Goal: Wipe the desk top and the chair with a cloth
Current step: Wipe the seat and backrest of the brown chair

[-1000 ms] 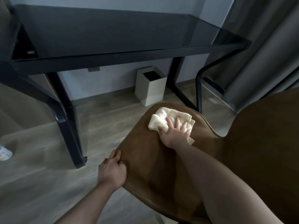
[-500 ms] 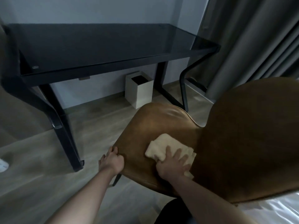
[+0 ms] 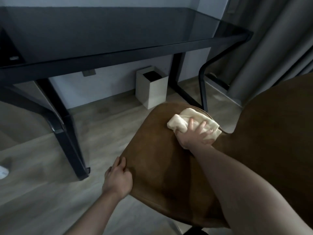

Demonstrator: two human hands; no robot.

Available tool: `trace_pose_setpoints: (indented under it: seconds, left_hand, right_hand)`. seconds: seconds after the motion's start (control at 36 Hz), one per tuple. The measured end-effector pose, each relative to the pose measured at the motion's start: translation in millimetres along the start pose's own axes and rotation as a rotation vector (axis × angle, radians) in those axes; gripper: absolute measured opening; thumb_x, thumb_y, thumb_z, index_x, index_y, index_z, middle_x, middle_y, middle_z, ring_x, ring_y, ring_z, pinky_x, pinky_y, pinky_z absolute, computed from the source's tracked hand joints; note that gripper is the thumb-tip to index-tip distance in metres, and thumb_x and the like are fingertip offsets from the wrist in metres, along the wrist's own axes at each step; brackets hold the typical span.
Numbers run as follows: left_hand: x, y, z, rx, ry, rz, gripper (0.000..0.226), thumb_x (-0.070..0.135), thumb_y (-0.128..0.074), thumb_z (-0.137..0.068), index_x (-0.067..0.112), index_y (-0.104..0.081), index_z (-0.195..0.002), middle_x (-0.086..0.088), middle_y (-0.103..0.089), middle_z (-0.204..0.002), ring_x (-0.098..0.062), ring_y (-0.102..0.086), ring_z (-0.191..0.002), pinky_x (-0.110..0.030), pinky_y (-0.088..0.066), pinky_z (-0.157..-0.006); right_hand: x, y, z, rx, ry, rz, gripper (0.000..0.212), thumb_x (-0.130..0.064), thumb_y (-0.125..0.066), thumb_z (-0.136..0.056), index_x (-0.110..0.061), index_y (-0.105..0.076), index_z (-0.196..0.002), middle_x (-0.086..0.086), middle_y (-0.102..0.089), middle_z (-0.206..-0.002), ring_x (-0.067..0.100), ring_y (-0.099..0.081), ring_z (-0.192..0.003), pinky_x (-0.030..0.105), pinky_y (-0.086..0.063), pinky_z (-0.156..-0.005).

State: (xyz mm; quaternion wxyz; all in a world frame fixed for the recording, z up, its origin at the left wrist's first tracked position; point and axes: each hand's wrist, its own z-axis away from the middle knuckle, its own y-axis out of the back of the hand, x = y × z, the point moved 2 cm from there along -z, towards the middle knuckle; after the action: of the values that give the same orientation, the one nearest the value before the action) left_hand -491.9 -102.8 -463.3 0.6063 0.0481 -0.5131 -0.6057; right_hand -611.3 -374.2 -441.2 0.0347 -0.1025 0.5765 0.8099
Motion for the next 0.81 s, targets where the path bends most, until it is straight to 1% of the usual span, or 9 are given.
trace_pose_setpoints:
  seconds: [0.08, 0.17, 0.25, 0.31, 0.36, 0.5, 0.64, 0.72, 0.81]
  left_hand:
    - [2.4, -6.0, -1.5, 0.013, -0.019, -0.002, 0.061, 0.025, -0.030, -0.101, 0.026, -0.024, -0.161, 0.008, -0.011, -0.170, -0.030, -0.021, -0.152, -0.041, -0.025, -0.123]
    - [6.2, -3.7, 0.0, 0.026, -0.017, 0.000, 0.060, 0.023, -0.031, -0.100, 0.026, -0.026, -0.161, 0.007, -0.012, -0.170, -0.031, -0.022, -0.152, -0.041, -0.024, -0.123]
    - [8.2, -0.5, 4.5, 0.022, -0.002, 0.010, 0.060, 0.023, -0.031, -0.101, 0.025, -0.027, -0.160, 0.008, -0.012, -0.170, -0.029, -0.020, -0.153, -0.040, -0.022, -0.124]
    - [8.3, 0.2, 9.9, 0.022, 0.007, 0.012, 0.059, 0.023, -0.032, -0.101, 0.026, -0.028, -0.160, 0.007, -0.013, -0.170, -0.029, -0.020, -0.153, -0.039, -0.020, -0.125]
    - [8.4, 1.8, 16.4, 0.017, 0.010, 0.016, 0.059, 0.023, -0.033, -0.102, 0.026, -0.028, -0.160, 0.007, -0.013, -0.170, -0.029, -0.020, -0.153, -0.037, -0.019, -0.125]
    - [15.8, 8.9, 29.0, -0.023, 0.007, 0.044, 0.059, 0.023, -0.033, -0.102, 0.025, -0.027, -0.160, 0.008, -0.016, -0.169, -0.029, -0.022, -0.152, -0.034, -0.020, -0.124]
    - [20.5, 11.4, 36.8, -0.052, 0.021, 0.036, 0.061, 0.021, -0.032, -0.101, 0.023, -0.024, -0.161, 0.007, -0.013, -0.170, -0.029, -0.019, -0.153, -0.034, -0.018, -0.125]
    - [20.9, 12.3, 33.8, -0.057, 0.022, 0.029, 0.061, 0.023, -0.032, -0.101, 0.024, -0.023, -0.162, 0.008, -0.011, -0.170, -0.029, -0.019, -0.153, -0.035, -0.019, -0.124]
    - [17.8, 11.4, 29.9, -0.068, 0.015, 0.017, 0.060, 0.026, -0.031, -0.103, 0.024, -0.022, -0.162, 0.008, -0.009, -0.170, -0.030, -0.019, -0.153, -0.035, -0.019, -0.124]
  right_hand:
    - [-8.6, -5.1, -5.8, 0.040, 0.007, 0.041, 0.090, -0.085, -0.029, -0.087, -0.048, 0.009, -0.160, 0.007, 0.021, -0.170, 0.055, 0.020, -0.150, 0.078, 0.002, -0.115]
    - [-22.8, -7.8, 9.7, 0.019, 0.209, 0.156, 0.085, -0.082, -0.021, -0.088, -0.047, 0.010, -0.159, 0.004, 0.013, -0.172, 0.053, 0.013, -0.152, 0.076, 0.003, -0.114]
    - [-38.9, -15.5, 43.2, 0.021, 0.442, 0.198, 0.076, -0.079, -0.027, -0.089, -0.049, -0.002, -0.155, -0.001, 0.002, -0.172, 0.053, 0.009, -0.153, 0.077, 0.006, -0.111]
    - [-37.7, -23.5, 65.3, -0.033, 0.545, 0.210, 0.073, -0.078, -0.031, -0.091, -0.052, -0.004, -0.153, -0.002, 0.004, -0.172, 0.051, 0.013, -0.153, 0.076, 0.007, -0.113]
    - [-27.9, -27.5, 82.4, -0.127, 0.590, 0.223, 0.075, -0.077, -0.032, -0.094, -0.052, -0.002, -0.158, -0.004, 0.011, -0.173, 0.047, 0.020, -0.154, 0.073, 0.009, -0.116]
    - [12.6, -23.3, 132.8, -0.261, 0.626, 0.228, 0.074, -0.073, -0.033, -0.098, -0.053, 0.001, -0.160, -0.007, 0.016, -0.172, 0.042, 0.023, -0.154, 0.068, 0.011, -0.121]
    - [54.5, -21.4, 163.6, -0.350, 0.559, 0.182, 0.071, -0.069, -0.035, -0.099, -0.054, -0.002, -0.160, -0.010, 0.014, -0.173, 0.038, 0.020, -0.156, 0.064, 0.010, -0.123]
    - [73.8, -16.9, 165.8, -0.357, 0.491, 0.153, 0.071, -0.069, -0.033, -0.100, -0.052, -0.002, -0.161, -0.011, 0.013, -0.173, 0.037, 0.019, -0.157, 0.062, 0.009, -0.124]
    - [88.9, -15.9, 160.7, -0.308, 0.385, 0.143, 0.075, -0.070, -0.031, -0.100, -0.047, 0.004, -0.162, -0.008, 0.018, -0.172, 0.038, 0.021, -0.156, 0.063, 0.009, -0.123]
